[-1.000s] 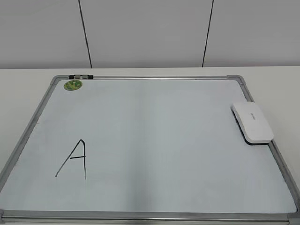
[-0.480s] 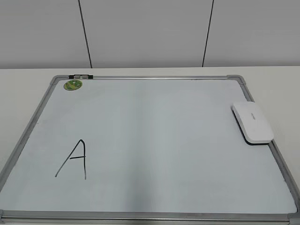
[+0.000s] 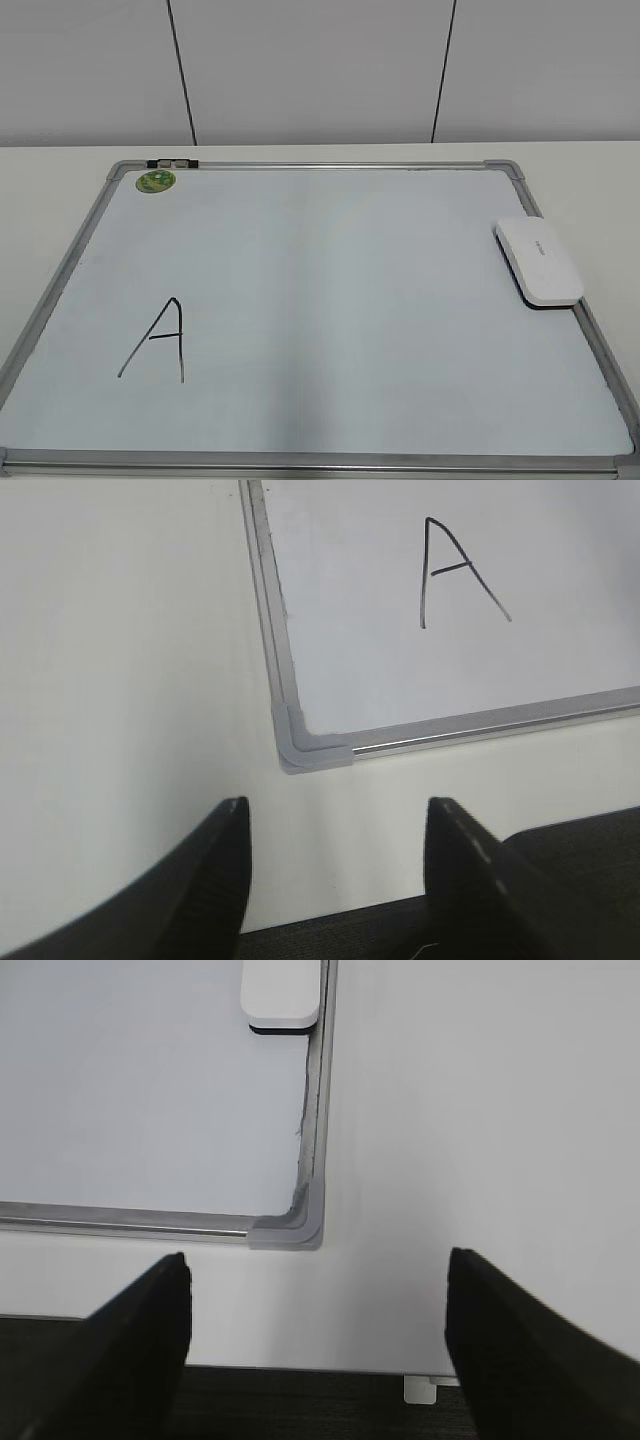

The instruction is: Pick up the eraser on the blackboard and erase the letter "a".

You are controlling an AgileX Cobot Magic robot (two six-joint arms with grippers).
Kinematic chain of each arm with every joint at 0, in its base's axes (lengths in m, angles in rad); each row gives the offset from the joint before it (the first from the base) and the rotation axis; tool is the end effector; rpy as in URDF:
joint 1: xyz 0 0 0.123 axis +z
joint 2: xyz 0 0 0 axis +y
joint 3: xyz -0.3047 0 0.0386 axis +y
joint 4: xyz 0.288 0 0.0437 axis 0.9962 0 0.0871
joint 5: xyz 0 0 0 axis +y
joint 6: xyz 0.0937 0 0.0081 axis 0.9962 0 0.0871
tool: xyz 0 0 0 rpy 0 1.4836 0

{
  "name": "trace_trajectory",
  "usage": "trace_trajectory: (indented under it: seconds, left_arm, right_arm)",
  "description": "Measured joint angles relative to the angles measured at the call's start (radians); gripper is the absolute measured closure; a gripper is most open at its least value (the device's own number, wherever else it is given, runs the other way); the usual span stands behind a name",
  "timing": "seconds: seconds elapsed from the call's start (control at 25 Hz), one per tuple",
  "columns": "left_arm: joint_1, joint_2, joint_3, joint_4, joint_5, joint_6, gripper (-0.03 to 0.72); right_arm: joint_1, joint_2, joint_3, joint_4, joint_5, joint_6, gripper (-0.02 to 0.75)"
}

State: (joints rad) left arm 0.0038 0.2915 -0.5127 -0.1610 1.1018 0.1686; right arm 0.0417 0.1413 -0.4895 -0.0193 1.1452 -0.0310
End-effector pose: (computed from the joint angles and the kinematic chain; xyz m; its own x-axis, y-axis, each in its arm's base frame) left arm 0.0563 -0.0132 0.2873 -0.6966 0.0916 -0.7116 0.1641 0.9859 -0.0338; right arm 0.0309 -0.0004 0.2821 -0.6495 -0.0661 -0.7575 -0.0537 0.9977 -0.0410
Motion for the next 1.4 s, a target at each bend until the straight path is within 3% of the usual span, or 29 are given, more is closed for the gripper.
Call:
trace_trajectory:
  seconds: [1.4]
  left_arm:
    - [0.0, -0.044, 0.0, 0.038, -0.004, -0.007, 0.279]
  right_arm:
    - [0.0, 0.0, 0.0, 0.001, -0.006, 0.002, 0.15]
